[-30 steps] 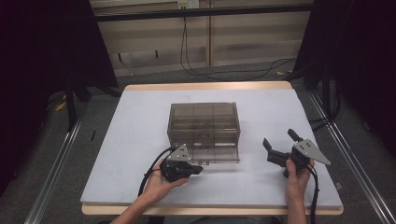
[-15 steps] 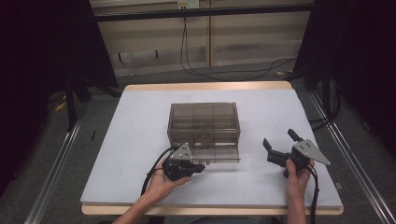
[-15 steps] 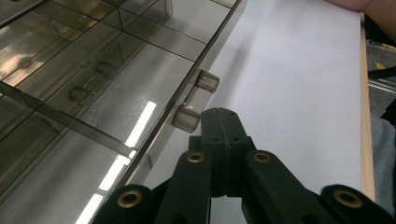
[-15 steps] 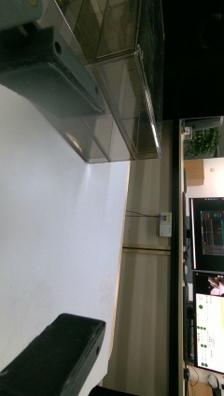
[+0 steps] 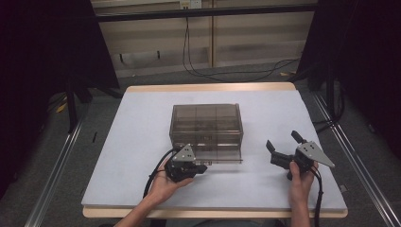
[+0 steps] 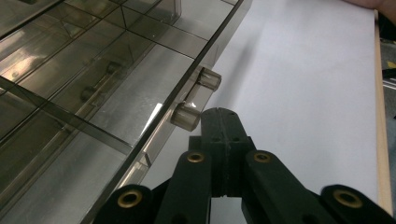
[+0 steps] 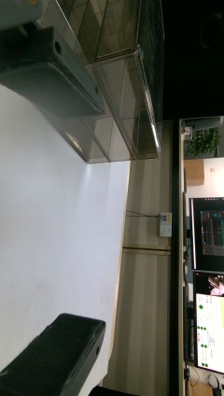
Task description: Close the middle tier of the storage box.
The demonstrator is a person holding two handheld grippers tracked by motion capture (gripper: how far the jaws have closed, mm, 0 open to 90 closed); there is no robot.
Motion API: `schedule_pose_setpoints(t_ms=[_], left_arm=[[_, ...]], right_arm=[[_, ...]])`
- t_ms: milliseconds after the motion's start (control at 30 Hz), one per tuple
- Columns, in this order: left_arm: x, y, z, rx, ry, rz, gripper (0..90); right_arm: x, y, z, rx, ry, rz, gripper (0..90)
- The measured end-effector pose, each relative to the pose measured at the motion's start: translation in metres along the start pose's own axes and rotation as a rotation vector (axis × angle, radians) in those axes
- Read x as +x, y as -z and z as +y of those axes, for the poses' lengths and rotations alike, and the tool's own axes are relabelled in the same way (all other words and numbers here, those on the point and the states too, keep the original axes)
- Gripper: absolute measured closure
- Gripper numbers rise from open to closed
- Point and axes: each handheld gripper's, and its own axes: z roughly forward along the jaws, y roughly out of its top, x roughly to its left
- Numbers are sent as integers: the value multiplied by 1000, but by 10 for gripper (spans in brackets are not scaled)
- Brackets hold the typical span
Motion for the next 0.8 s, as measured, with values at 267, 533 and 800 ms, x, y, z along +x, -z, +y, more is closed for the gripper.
schedule_pose_setpoints(t_ms=[267,533,800], left_arm=[[2,0,1,11,2,6,900],[3,-2,0,-5,5,0,900],[1,-3,2,11,6,4,900]], right_arm=[[0,0,0,-3,-2,3,0],[0,0,0,-1,-1,5,0],[0,0,0,0,-1,5,0]])
